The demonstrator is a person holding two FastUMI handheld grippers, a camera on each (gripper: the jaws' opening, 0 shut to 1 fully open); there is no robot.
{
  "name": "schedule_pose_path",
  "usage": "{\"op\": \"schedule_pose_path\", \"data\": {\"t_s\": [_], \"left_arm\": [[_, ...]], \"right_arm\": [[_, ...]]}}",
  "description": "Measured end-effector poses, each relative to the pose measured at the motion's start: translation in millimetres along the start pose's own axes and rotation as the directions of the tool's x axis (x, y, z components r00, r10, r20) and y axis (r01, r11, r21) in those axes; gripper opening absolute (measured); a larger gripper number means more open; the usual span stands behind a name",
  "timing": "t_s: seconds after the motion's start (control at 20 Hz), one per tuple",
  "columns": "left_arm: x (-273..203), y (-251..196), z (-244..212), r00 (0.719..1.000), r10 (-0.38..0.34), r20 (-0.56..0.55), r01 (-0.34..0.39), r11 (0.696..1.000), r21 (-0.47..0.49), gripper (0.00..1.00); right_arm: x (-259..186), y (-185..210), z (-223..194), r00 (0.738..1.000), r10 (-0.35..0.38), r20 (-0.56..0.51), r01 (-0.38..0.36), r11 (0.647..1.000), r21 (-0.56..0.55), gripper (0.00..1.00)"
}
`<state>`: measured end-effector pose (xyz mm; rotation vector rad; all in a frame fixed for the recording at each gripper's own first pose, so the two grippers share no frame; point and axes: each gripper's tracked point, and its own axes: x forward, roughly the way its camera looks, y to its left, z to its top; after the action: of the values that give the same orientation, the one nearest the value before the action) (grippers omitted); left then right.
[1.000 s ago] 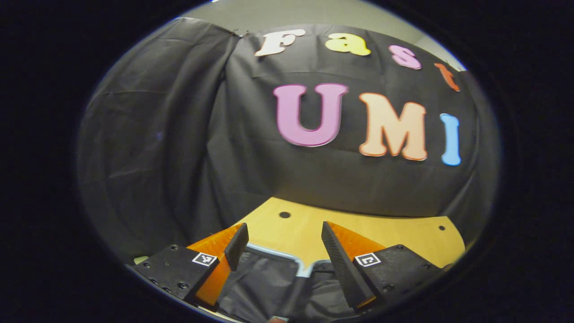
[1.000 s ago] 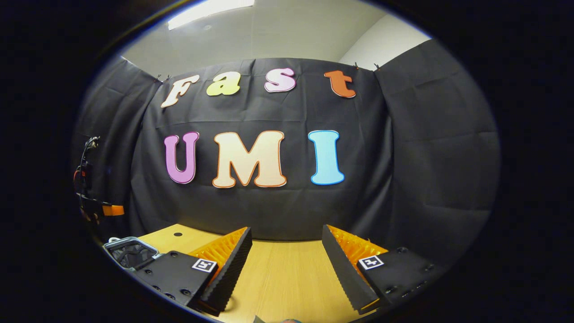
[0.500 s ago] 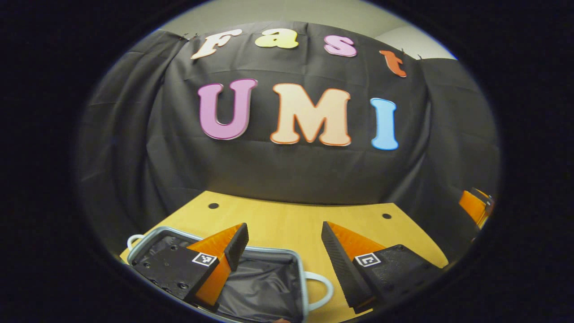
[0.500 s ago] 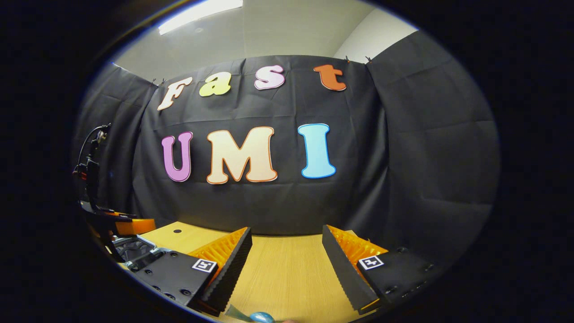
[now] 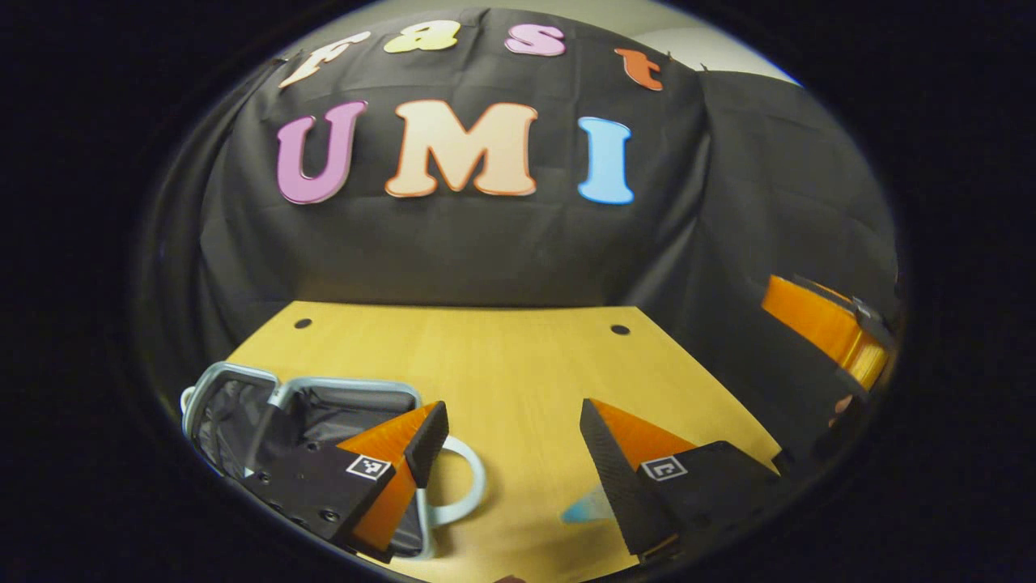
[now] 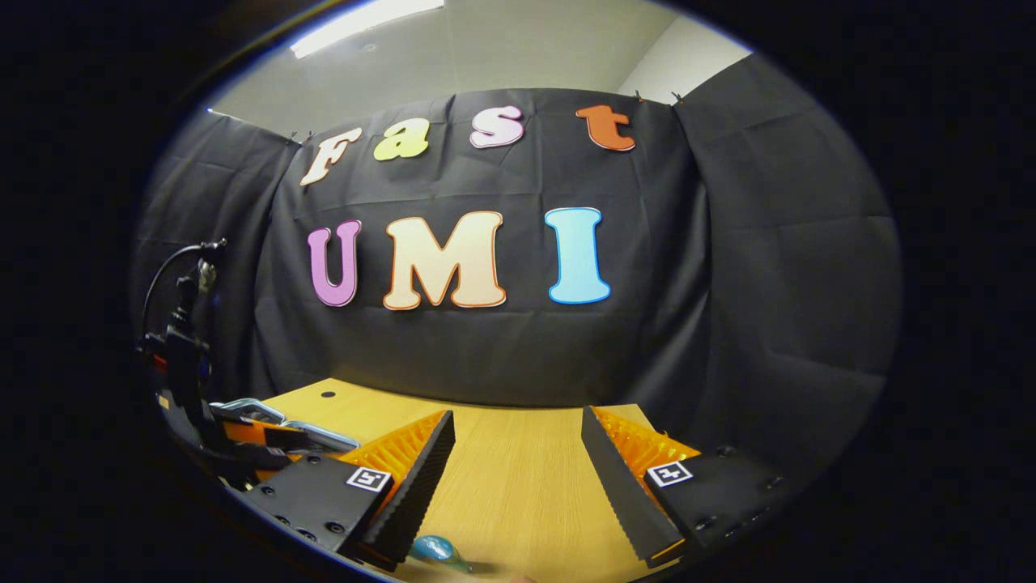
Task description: First open the suitcase, pack the skin care products into it, and then close the suitcase.
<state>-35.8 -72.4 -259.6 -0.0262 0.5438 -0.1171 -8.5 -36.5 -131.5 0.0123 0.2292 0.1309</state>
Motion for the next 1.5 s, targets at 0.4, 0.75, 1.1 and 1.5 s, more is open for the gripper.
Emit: {"op": "schedule_pose_path", "data": {"t_s": [0.4,0.75,1.1,1.5], "left_arm": [[14.7,-32.2,-88.6,0.989,-0.043,-0.144,0.035,0.998,-0.058,0.92],[40.7,-44.1,-151.1,0.971,-0.05,-0.235,0.031,0.996,-0.083,0.49],[21.8,-19.7,-106.9,0.978,-0.036,-0.207,0.006,0.99,-0.142,0.21],[-24.6,38.5,-38.6,0.984,0.116,-0.136,-0.135,0.982,-0.133,0.2]], "right_arm": [[-8.6,2.0,-24.5,0.996,0.063,-0.057,-0.065,0.997,-0.05,0.98],[-16.4,17.7,-62.5,0.985,0.128,-0.119,-0.136,0.988,-0.067,0.98],[-24.5,48.6,-100.9,0.955,0.251,-0.159,-0.265,0.962,-0.071,1.0],[-34.5,68.4,-207.3,0.882,0.318,-0.348,-0.354,0.934,-0.045,0.99]]}}
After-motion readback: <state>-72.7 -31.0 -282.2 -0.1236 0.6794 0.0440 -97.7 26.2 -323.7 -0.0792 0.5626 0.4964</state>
